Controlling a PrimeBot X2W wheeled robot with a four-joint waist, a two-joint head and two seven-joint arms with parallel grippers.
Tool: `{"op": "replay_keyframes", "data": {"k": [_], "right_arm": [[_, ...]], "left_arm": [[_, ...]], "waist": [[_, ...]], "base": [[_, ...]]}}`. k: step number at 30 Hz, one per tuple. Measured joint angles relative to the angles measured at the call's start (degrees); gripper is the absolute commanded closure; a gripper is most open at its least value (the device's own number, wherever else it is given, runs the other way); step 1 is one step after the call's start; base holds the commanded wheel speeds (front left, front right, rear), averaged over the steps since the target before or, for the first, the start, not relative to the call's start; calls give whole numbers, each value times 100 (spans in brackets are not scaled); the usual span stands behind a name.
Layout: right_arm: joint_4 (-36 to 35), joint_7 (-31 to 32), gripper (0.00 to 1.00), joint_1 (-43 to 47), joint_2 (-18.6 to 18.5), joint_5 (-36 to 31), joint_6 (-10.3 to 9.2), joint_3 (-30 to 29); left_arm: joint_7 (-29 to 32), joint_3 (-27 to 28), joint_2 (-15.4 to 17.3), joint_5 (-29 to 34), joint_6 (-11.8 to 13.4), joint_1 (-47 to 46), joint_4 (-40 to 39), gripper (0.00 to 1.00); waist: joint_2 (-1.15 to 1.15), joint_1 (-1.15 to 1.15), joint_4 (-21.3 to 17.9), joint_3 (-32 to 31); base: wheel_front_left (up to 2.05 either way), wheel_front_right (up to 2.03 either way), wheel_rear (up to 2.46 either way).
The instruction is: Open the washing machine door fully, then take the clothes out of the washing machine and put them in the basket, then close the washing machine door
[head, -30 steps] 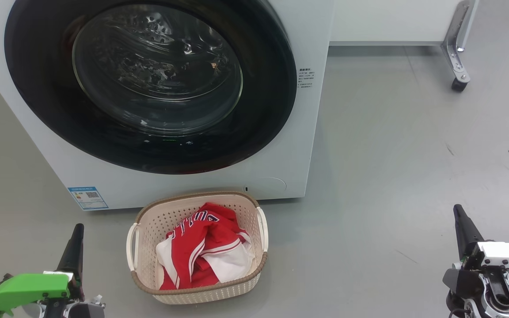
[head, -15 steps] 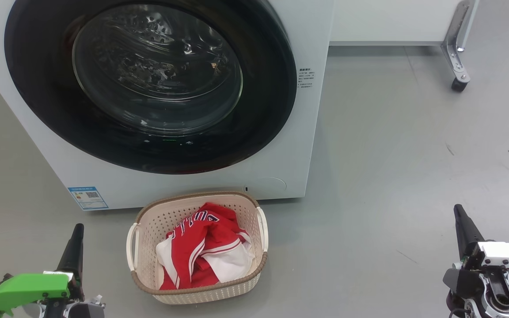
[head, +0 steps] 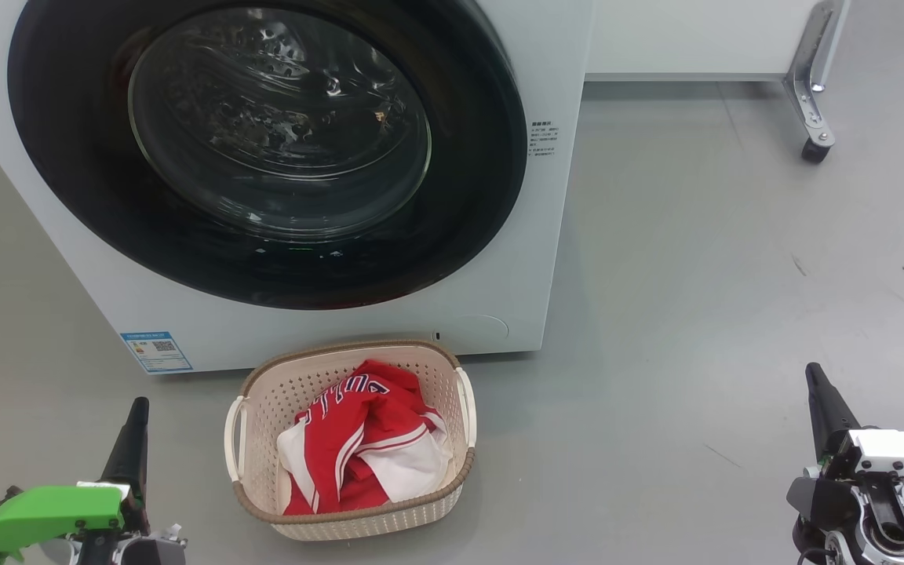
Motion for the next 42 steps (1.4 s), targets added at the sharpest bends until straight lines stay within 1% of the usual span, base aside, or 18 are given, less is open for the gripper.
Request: {"op": "replay_keyframes", "data": {"k": [42], "right_arm": [[-12, 8, 100, 0, 19, -2, 1, -26]], "left_arm": [[0, 3, -1, 0, 0, 0, -2, 100]], "waist": [[0, 0, 0, 0]], "base": [[0, 0, 0]]}}
